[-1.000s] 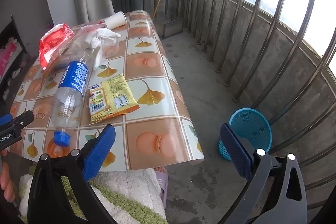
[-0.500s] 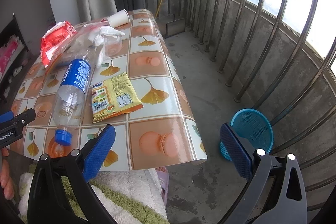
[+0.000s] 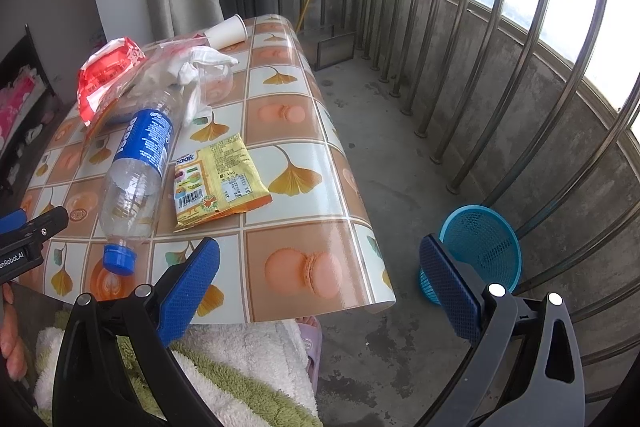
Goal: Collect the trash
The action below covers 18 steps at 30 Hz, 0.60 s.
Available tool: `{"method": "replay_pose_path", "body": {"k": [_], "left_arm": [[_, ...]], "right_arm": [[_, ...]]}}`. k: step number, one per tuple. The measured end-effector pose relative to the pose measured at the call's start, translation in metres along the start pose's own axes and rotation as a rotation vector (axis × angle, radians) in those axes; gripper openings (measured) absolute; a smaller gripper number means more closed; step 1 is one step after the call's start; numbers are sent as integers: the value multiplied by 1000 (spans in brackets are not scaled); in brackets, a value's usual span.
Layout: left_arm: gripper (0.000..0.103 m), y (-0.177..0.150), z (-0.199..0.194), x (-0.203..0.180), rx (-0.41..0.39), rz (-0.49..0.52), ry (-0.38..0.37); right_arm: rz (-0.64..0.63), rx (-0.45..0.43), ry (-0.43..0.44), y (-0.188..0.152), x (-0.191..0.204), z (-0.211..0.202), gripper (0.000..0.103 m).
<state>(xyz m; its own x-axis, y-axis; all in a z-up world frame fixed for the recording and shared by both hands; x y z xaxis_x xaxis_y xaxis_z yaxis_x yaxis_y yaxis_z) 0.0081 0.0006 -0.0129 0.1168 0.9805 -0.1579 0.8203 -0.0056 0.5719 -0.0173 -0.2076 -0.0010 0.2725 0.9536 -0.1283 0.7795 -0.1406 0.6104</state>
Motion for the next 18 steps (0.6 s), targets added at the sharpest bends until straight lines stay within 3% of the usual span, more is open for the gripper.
{"method": "replay_pose_path", "body": {"k": [18], "left_arm": [[94,-2,1,1,10,-2,0]], "right_arm": [[-7,-4,2,1,2,-2,97]]}}
Point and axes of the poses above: each gripper's, at about its wrist camera, not at the fingertips, and z roughly the way its jaws point, x to its left, y to its top, the point moved 1 cm from there along z, roughly the way its jaws point, and after that the axes turned 11 degrees about -y, right-handed, at the moved point
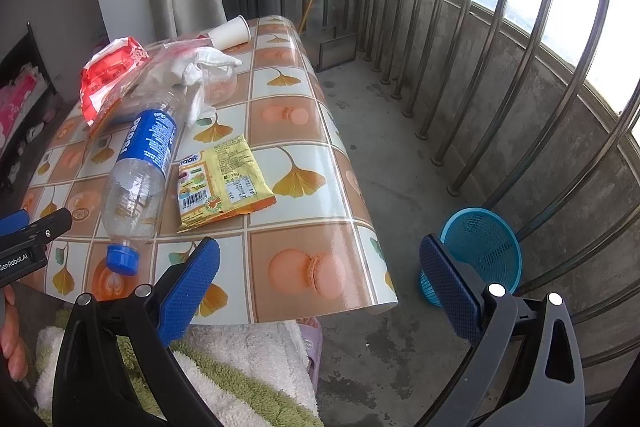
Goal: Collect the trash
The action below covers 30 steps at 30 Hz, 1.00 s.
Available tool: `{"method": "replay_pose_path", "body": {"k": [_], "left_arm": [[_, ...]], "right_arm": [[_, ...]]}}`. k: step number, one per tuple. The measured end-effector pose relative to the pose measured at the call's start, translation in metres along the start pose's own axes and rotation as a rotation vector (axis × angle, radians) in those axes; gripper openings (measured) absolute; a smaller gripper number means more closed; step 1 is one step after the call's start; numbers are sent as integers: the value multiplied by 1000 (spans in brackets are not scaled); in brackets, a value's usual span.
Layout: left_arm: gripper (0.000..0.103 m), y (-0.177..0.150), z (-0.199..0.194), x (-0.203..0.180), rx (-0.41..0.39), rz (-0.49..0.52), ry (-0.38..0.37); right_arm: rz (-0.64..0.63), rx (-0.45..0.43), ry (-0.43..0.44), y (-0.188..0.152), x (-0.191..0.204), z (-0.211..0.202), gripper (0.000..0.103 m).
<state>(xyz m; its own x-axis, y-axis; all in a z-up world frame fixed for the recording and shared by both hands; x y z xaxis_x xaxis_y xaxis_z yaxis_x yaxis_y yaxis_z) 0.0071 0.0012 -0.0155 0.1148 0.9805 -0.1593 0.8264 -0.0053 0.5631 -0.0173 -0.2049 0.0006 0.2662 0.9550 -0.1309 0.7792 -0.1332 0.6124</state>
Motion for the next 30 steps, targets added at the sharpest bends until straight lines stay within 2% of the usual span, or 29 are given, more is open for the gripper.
{"method": "replay_pose_path", "body": {"k": [30], "left_arm": [[94,-3,4,5,15,-1,-2]], "right_arm": [[-13,4,4,1,7,0,97]]}}
Point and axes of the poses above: each gripper's, at about its wrist camera, not at the fingertips, and z roughly the way its jaws point, x to its left, y to its top, the point moved 1 cm from there along z, roughly the way its jaws point, and after that the axes turned 11 degrees about -y, right-handed, at the moved point
